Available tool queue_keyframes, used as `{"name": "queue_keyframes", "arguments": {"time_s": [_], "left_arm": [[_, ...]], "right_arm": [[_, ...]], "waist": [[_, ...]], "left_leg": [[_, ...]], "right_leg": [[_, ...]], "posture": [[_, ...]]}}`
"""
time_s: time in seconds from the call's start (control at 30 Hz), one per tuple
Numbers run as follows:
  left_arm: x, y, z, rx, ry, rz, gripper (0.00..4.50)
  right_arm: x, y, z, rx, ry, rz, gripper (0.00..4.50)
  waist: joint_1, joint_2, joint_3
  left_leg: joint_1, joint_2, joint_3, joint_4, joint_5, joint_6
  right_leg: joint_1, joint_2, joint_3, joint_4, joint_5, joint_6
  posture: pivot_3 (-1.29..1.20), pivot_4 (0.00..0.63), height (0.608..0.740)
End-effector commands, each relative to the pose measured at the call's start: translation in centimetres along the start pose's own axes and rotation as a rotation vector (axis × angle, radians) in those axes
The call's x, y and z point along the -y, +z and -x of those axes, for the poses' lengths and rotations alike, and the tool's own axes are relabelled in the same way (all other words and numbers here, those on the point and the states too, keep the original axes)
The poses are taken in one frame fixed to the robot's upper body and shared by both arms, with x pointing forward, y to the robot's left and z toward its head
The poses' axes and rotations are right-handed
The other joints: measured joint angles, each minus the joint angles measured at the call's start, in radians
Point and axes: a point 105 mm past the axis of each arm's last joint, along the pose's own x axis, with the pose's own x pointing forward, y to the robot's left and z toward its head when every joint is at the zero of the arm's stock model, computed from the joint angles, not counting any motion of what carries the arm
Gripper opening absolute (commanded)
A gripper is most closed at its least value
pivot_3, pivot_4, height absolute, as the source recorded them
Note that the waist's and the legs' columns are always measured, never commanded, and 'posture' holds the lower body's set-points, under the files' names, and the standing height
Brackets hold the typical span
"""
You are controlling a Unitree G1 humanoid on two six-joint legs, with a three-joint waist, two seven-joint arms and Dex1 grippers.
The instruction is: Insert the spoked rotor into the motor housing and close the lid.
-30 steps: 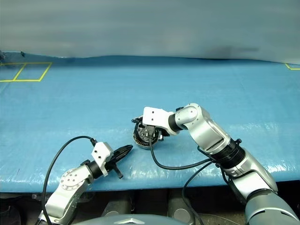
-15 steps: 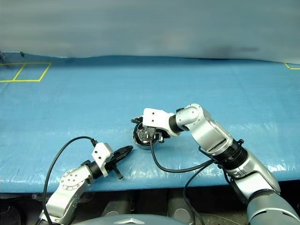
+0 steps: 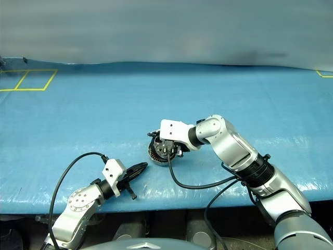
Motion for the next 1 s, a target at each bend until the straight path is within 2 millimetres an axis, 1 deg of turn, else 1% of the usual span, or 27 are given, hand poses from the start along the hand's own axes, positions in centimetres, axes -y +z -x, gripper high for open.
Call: {"name": "queue_keyframes", "arguments": {"time_s": [0.03, 0.6, 1.0], "left_arm": [[0.1, 0.9, 0.0, 0.041, -0.002, -0.021, 0.00], [0.4, 0.9, -0.1, 0.043, -0.009, -0.013, 0.00], [0.3, 1.0, -0.2, 0.041, -0.008, -0.016, 0.00]], "right_arm": [[0.1, -0.3, 0.1, -0.034, 0.005, 0.026, 1.33], [0.3, 1.0, 0.9, -0.004, -0.003, 0.066, 1.33], [0.2, -0.5, 0.2, -0.061, 0.019, 0.055, 1.33]], "waist": [[0.000, 0.000, 0.000], [0.001, 0.000, 0.000], [0.000, 0.000, 0.000]], "left_leg": [[0.000, 0.000, 0.000, 0.000, 0.000, 0.000], [0.000, 0.000, 0.000, 0.000, 0.000, 0.000], [0.000, 0.000, 0.000, 0.000, 0.000, 0.000]], "right_leg": [[0.000, 0.000, 0.000, 0.000, 0.000, 0.000], [0.000, 0.000, 0.000, 0.000, 0.000, 0.000], [0.000, 0.000, 0.000, 0.000, 0.000, 0.000]], "posture": [[0.00, 0.150, 0.740], [0.00, 0.150, 0.740], [0.00, 0.150, 0.740]]}}
